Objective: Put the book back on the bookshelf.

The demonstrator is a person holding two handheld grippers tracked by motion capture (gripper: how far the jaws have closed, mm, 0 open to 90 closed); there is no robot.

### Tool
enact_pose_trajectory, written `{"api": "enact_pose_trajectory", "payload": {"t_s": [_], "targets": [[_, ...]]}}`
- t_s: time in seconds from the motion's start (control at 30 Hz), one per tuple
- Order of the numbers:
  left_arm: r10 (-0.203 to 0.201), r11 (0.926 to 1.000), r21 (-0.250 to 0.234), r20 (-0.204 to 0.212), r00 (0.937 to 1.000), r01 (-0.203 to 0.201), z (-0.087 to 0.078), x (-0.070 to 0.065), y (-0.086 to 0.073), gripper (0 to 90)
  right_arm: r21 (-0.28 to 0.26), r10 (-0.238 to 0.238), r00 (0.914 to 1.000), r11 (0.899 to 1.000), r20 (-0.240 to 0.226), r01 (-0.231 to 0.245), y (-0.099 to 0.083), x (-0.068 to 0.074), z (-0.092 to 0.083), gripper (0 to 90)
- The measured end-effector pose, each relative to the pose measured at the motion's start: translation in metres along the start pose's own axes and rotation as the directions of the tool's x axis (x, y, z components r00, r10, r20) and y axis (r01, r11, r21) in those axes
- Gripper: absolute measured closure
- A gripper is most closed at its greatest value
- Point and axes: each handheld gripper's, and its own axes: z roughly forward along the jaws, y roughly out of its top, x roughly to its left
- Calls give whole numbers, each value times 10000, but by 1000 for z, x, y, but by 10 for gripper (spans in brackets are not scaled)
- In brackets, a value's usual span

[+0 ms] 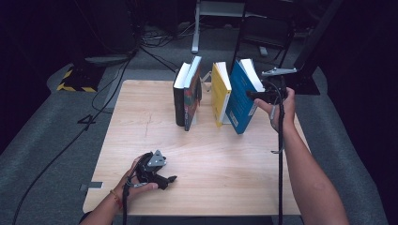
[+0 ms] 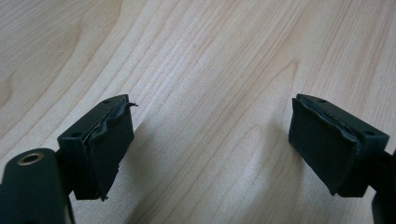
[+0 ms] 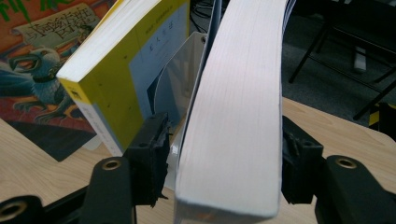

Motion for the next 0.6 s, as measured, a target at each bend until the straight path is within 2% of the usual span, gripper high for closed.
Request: {"api": "enact_pose_trajectory", "payload": {"t_s": [0.43, 0.6], "targets": [[1, 10000, 1, -4, 10000, -1, 0, 0, 0, 141, -114, -731, 9973, 9973, -35, 731, -13, 6, -12, 378], [5, 10000, -1, -5, 10000, -5, 0, 0, 0, 141, -121, -857, 9962, 9963, -148, 855, -19, 6, -15, 359]]}}
